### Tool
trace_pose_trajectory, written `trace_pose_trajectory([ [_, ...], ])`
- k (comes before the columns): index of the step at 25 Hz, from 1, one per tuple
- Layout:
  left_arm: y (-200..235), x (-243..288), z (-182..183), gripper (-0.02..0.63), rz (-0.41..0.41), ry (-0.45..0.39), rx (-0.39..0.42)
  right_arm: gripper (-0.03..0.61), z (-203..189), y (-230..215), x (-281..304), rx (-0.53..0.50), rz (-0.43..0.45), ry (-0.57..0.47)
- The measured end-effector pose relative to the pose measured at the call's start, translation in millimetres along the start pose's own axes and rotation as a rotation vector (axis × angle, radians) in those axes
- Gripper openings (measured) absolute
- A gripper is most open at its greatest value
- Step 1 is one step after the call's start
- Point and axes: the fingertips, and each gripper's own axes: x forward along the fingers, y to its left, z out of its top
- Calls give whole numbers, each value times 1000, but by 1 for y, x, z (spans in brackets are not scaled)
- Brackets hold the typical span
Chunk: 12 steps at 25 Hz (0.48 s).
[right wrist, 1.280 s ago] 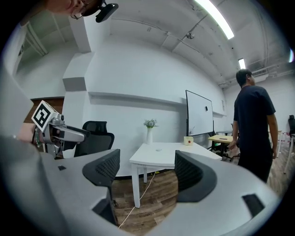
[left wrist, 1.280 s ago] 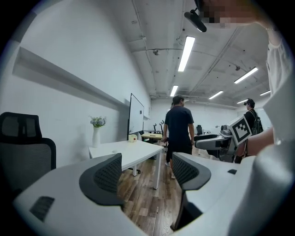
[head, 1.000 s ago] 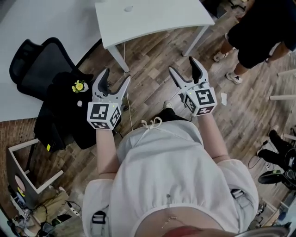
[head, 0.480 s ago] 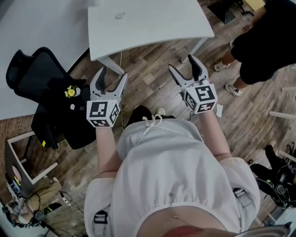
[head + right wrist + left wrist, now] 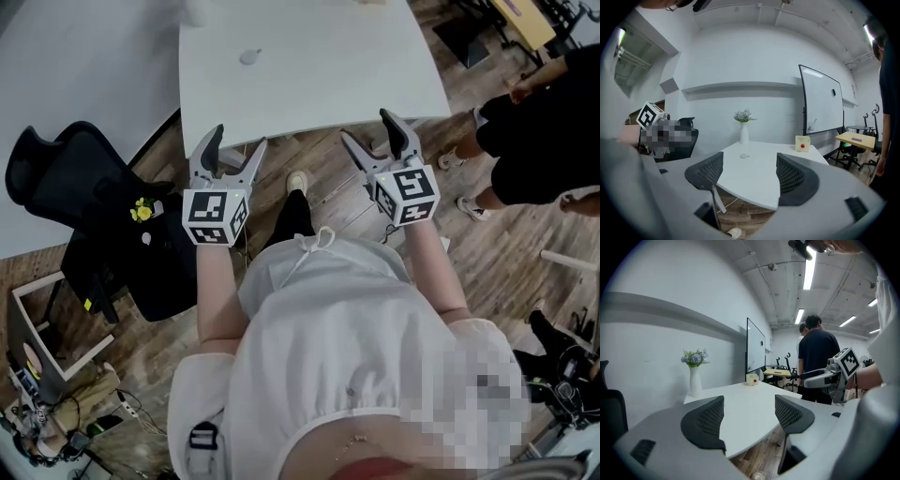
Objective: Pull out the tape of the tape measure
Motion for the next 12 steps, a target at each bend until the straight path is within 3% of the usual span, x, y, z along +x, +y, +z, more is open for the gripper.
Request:
trace_pose_trajectory([
  [5,44,72,11,342,-25,39,-3,350,22,-28,73,-14,13,28],
  [12,104,162,-12,342,-57,166,-22,348,30,-54,170,-41,34,96],
])
